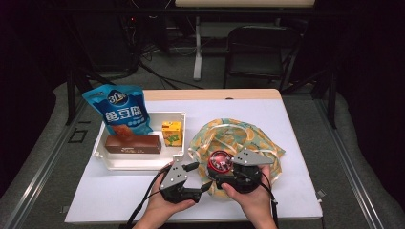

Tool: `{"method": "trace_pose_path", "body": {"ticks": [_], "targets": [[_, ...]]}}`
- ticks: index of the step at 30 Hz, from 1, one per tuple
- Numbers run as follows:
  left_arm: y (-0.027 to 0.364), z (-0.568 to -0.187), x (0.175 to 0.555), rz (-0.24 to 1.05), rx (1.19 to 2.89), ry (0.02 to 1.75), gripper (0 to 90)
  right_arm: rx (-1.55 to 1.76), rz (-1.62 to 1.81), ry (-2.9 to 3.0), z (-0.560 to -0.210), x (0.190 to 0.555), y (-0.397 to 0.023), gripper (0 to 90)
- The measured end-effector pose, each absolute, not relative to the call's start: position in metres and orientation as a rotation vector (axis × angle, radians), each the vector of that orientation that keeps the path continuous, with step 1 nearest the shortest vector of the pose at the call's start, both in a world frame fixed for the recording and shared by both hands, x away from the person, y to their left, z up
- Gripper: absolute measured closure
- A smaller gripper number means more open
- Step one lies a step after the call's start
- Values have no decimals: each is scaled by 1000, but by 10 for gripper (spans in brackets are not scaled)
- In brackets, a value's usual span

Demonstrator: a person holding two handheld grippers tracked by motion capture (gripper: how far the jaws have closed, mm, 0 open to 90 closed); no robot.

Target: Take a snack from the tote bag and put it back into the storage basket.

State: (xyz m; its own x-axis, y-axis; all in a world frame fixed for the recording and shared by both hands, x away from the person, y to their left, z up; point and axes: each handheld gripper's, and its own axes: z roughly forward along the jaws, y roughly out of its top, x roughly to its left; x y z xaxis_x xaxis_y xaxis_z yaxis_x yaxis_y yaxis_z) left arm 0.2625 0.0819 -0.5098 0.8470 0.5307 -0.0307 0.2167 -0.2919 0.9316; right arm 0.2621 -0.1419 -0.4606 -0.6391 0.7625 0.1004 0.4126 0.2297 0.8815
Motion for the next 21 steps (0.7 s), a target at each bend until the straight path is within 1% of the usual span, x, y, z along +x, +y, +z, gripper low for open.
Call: {"method": "trace_pose_path", "body": {"ticks": [1, 3, 5, 12, 21], "targets": [[82, -510, 263, 322, 1877, 548, 257, 1089, 1374, 2156, -461, 261, -140, 252], [80, -510, 261, 337, 1880, 547, 256, 1084, 1379, 2161, -461, 260, -137, 252], [79, -511, 261, 317, 1885, 532, 254, 1073, 1378, 2173, -461, 259, -134, 252], [77, -511, 260, 350, 1889, 537, 251, 1055, 1374, 2205, -463, 256, -125, 251], [76, -513, 261, 342, 1889, 527, 237, 1037, 1373, 2242, -465, 253, -116, 252]]}}
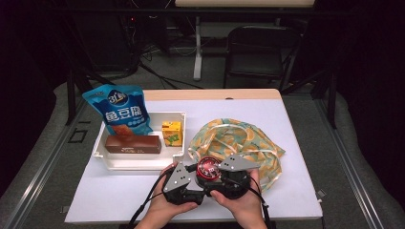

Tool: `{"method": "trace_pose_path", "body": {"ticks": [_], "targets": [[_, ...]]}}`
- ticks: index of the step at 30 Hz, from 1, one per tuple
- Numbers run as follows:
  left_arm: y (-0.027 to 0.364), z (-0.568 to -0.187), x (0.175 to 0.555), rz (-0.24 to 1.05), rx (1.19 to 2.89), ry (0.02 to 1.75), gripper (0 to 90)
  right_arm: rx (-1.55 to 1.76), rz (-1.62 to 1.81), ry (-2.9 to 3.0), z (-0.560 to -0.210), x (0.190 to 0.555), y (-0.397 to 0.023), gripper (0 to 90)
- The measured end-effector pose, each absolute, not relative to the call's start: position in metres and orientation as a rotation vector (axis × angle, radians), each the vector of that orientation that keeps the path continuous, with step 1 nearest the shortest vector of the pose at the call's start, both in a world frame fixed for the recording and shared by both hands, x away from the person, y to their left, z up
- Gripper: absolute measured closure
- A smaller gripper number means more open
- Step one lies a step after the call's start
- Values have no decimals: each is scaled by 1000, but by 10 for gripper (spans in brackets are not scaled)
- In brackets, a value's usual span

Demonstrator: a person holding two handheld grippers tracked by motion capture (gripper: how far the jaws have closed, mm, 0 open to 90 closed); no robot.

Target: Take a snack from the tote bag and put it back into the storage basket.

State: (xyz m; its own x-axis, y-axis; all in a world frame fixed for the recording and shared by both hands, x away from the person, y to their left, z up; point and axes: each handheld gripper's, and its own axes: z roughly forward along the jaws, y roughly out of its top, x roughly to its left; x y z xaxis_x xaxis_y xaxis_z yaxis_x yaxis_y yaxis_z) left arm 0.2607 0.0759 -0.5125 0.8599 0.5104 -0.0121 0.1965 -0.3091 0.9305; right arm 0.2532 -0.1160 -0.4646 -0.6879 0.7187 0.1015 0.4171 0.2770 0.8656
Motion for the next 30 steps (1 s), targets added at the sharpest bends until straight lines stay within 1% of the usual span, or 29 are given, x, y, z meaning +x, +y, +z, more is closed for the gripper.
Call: {"method": "trace_pose_path", "body": {"ticks": [10, 12, 16, 21, 23, 25, 26, 27, 29, 30], "targets": [[76, -514, 262, 340, 1890, 532, 239, 1019, 1396, 2252, -466, 251, -112, 251], [77, -514, 263, 332, 1898, 508, 245, 1022, 1400, 2259, -466, 252, -113, 250], [77, -514, 263, 294, 1906, 525, 253, 1019, 1402, 2268, -467, 253, -112, 250], [77, -511, 260, 335, 1898, 542, 258, 1008, 1421, 2267, -466, 252, -113, 249], [79, -510, 261, 309, 1897, 537, 260, 1004, 1443, 2265, -466, 253, -113, 246], [81, -511, 262, 283, 1888, 559, 261, 980, 1466, 2267, -466, 253, -114, 219], [82, -512, 263, 283, 1891, 565, 261, 981, 1493, 2260, -466, 252, -115, 178], [84, -512, 264, 281, 1888, 571, 261, 978, 1502, 2253, -465, 252, -115, 156], [87, -514, 266, 267, 1874, 586, 261, 976, 1502, 2237, -463, 252, -117, 148], [88, -514, 266, 287, 1873, 600, 261, 975, 1516, 2231, -462, 252, -119, 147]]}}
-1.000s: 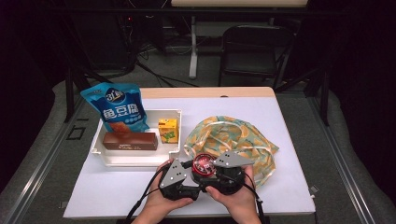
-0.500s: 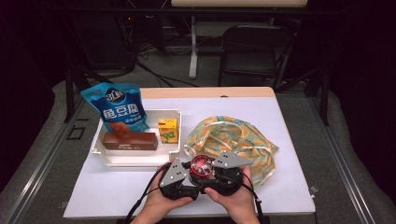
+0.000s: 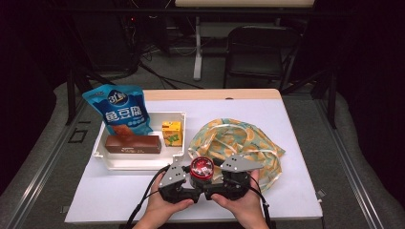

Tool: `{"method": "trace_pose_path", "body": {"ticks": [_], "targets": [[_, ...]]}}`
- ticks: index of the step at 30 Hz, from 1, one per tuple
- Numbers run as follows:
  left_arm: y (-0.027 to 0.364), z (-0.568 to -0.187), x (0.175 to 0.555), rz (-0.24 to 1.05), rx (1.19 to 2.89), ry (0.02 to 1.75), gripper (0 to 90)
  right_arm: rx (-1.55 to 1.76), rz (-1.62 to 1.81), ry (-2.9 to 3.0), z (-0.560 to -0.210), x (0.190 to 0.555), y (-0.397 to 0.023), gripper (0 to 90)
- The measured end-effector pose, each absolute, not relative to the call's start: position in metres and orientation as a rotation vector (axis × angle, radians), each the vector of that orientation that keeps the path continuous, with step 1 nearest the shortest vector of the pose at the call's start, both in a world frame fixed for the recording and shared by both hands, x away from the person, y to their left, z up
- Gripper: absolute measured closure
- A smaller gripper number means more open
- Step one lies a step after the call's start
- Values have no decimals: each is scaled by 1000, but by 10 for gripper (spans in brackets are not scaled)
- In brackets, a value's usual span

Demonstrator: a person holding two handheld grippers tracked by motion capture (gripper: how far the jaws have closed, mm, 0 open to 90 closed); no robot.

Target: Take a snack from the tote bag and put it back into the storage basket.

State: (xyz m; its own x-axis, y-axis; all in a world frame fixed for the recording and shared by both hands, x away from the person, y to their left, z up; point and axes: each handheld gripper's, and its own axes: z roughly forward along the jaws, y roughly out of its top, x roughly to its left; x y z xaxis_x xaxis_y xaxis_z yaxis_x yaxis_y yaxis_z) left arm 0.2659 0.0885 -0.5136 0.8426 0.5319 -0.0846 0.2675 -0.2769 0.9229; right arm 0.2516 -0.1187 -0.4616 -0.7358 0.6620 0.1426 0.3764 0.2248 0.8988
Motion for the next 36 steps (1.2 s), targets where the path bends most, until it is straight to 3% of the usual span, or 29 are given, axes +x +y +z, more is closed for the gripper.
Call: {"method": "trace_pose_path", "body": {"ticks": [15, 36], "targets": [[126, -506, 273, 326, 1807, 682, 262, 1000, 1574, 2124, -458, 250, -151, 145], [189, -506, 291, 383, 1727, 795, 262, 1158, 1404, 2052, -489, 237, -233, 149]]}}
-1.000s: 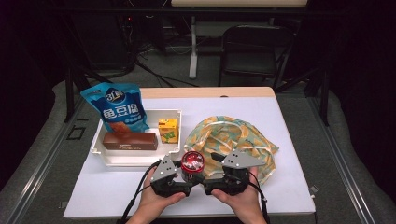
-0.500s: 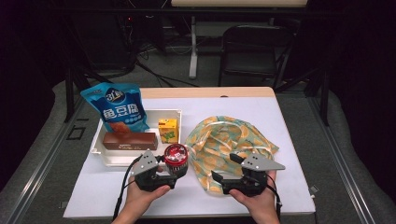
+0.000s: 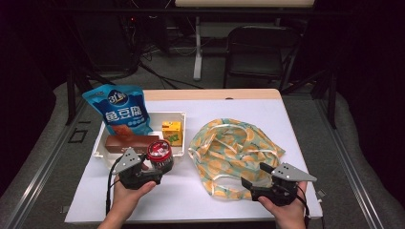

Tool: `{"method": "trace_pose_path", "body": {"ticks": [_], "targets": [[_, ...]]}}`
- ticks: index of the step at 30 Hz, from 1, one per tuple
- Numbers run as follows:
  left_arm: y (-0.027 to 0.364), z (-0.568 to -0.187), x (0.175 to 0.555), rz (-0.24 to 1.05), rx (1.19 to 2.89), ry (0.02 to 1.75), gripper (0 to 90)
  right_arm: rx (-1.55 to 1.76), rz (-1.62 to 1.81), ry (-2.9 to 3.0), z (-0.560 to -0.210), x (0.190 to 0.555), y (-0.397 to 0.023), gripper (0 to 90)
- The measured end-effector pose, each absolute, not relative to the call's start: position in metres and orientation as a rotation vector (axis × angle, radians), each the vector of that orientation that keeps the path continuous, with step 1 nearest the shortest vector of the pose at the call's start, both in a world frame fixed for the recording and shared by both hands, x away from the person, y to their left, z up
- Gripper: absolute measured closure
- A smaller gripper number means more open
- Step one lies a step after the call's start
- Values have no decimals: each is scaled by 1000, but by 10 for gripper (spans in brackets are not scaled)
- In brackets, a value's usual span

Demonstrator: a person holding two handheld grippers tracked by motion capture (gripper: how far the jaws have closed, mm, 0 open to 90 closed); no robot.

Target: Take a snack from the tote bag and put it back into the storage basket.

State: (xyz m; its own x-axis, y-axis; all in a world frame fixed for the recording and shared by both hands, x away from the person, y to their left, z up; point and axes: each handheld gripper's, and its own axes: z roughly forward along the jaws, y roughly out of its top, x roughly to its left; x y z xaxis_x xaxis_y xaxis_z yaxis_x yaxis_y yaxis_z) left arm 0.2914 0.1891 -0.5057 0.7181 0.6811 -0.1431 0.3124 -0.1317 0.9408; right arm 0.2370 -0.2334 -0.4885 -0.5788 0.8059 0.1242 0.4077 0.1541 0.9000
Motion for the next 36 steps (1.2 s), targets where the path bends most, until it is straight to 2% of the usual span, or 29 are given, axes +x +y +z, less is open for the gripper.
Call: {"method": "trace_pose_path", "body": {"ticks": [14, 22, 36], "targets": [[192, -542, 322, 399, 1742, 917, 262, 1238, 1442, 1956, -489, 239, -251, 159], [194, -554, 330, 413, 1769, 998, 261, 1242, 1429, 1969, -491, 240, -251, 163], [188, -564, 340, 372, 1831, 1027, 261, 1248, 1415, 1986, -495, 242, -248, 172]]}}
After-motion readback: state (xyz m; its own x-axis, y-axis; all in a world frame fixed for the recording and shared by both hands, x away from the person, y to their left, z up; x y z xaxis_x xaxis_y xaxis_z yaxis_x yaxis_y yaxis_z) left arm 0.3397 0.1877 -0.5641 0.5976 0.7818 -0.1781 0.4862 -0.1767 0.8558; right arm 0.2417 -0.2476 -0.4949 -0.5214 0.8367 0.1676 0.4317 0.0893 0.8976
